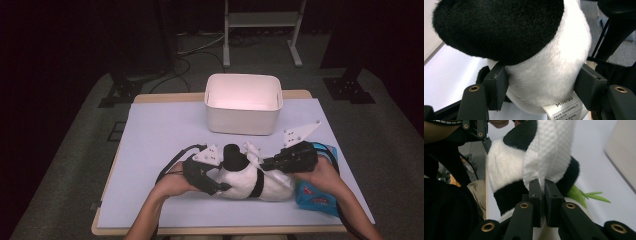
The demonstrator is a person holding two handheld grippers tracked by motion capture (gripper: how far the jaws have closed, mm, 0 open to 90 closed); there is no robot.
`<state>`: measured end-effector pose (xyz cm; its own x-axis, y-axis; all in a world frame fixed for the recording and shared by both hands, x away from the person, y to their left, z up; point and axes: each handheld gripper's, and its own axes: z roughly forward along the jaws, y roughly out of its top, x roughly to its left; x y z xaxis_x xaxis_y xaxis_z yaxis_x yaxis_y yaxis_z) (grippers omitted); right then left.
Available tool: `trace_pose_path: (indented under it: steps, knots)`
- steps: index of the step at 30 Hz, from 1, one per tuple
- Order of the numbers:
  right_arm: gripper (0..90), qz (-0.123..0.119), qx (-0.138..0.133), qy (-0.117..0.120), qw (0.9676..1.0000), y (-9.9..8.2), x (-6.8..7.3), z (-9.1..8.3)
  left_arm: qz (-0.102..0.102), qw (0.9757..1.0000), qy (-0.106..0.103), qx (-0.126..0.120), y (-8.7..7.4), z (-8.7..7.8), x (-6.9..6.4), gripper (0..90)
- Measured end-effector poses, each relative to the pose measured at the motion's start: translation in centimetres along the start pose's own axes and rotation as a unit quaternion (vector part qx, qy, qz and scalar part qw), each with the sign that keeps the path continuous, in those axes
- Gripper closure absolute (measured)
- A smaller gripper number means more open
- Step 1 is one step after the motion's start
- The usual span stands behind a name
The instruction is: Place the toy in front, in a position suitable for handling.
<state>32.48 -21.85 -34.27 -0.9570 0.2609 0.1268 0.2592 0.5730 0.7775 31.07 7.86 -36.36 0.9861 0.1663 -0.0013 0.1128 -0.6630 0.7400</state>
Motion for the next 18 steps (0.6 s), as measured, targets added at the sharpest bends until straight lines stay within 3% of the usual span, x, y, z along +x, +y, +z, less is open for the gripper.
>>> trace_pose_path:
  steps: [6,13,18]
  knots:
    - [84.2,0.001,0.001,-0.003,1.0,-0.2,0.0,-0.6,-0.005,0.9999,-0.002,-0.016,-0.3,-0.2,0.1,35.0]
    - [84.2,-0.001,-0.003,-0.011,0.9999,-0.4,0.2,-1.7,-0.008,0.9998,0.002,-0.016,-0.4,-0.4,0.4,37.0]
    - [84.2,0.0,-0.001,-0.002,1.0,-0.3,0.2,-0.8,-0.005,0.9999,0.002,-0.016,-0.1,-0.4,0.2,37.1]
